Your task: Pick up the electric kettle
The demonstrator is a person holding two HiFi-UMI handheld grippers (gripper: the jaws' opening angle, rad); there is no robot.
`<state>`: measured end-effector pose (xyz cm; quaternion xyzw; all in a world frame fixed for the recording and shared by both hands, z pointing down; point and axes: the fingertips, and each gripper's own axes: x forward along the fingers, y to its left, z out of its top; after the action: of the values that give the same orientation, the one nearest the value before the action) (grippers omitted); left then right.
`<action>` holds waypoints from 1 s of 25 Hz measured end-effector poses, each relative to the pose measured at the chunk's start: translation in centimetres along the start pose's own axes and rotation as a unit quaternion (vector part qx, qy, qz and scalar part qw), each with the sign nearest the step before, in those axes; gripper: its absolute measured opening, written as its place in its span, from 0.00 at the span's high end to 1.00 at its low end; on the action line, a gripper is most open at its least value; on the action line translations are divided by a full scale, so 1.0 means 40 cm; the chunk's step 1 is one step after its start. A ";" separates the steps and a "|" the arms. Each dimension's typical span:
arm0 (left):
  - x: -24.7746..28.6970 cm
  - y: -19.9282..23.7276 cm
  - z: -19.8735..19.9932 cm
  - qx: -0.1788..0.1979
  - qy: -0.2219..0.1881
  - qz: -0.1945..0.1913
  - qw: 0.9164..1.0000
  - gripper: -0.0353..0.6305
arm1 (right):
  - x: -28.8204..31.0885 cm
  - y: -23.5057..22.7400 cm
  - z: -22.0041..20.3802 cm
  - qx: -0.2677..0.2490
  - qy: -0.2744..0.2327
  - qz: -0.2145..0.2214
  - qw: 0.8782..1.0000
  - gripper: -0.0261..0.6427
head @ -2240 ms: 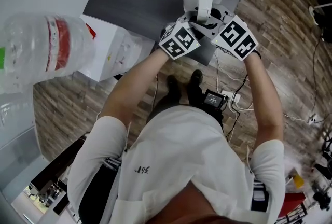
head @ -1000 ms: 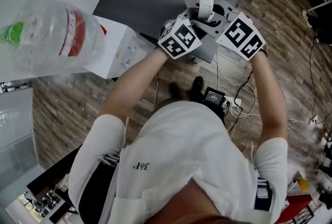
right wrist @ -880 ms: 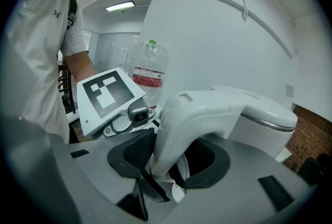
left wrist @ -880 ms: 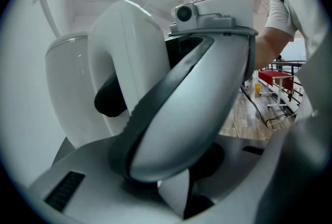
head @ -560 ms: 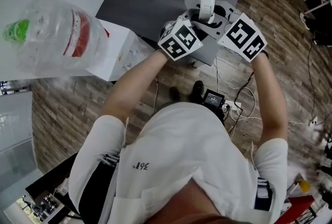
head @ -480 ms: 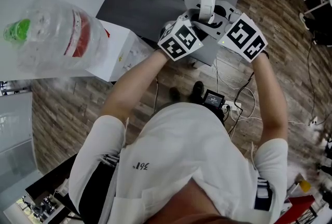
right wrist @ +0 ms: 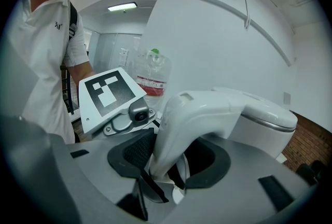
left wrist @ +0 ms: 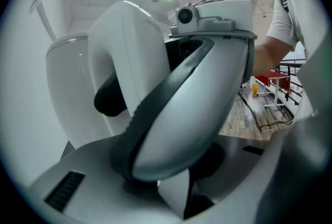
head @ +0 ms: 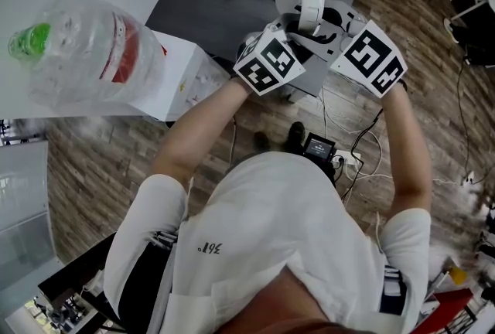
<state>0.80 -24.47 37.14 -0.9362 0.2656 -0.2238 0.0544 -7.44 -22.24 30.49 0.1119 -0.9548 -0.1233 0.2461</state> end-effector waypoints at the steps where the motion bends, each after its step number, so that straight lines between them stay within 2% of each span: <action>1: -0.006 -0.004 0.005 -0.001 0.000 -0.001 1.000 0.79 | -0.004 0.004 0.006 0.000 0.000 0.000 1.000 0.72; 11: -0.057 -0.037 0.040 -0.007 -0.003 -0.006 1.000 0.79 | -0.029 0.042 0.055 -0.001 -0.006 0.002 1.000 0.71; 25: -0.121 -0.098 0.057 0.007 -0.006 -0.022 1.000 0.79 | -0.050 0.110 0.098 0.004 -0.008 -0.010 1.000 0.71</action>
<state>0.01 -18.65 34.09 -0.9425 0.2432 -0.2216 0.0578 -8.37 -16.84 27.56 0.1213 -0.9561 -0.1226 0.2370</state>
